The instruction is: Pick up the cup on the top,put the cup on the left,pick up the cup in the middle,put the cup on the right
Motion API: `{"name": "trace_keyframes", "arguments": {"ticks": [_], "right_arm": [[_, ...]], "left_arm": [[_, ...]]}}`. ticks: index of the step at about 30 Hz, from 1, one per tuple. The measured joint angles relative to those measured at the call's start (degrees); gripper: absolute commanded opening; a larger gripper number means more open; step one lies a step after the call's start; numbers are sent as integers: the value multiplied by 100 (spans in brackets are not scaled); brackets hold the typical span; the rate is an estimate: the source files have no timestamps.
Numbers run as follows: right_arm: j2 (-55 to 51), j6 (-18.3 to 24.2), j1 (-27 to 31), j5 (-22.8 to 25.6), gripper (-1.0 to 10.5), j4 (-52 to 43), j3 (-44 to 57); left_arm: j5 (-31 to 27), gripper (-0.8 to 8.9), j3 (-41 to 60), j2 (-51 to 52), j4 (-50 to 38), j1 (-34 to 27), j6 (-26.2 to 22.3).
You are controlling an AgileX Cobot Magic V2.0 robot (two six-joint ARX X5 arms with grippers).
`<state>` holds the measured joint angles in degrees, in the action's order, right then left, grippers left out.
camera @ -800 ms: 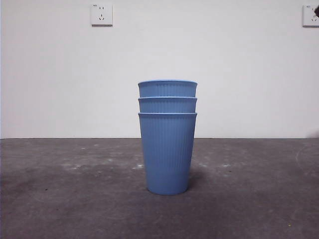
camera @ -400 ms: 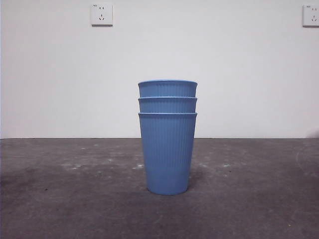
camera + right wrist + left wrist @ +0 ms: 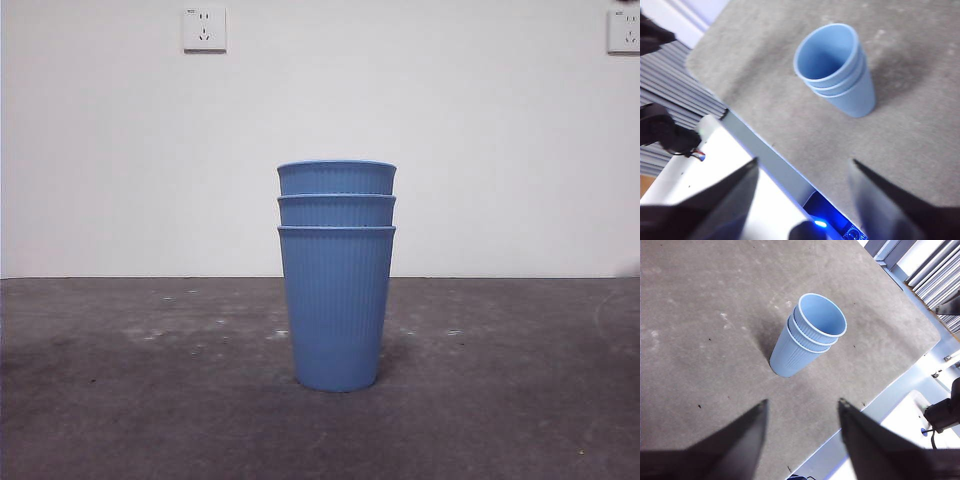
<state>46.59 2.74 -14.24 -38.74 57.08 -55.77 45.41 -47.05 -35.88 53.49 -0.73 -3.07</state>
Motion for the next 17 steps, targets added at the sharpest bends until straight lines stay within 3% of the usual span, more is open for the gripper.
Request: {"name": "trace_keyframes", "arguments": {"ticks": [12,17], "right_arm": [[208,-339,-7,22,442,-387,-133],[378,-343,-7,87,442,-417,-188]], "left_arm": [[0,636,0,0,-13,0,-22],[-4,625,-9,-2,-238,35,219]]}}
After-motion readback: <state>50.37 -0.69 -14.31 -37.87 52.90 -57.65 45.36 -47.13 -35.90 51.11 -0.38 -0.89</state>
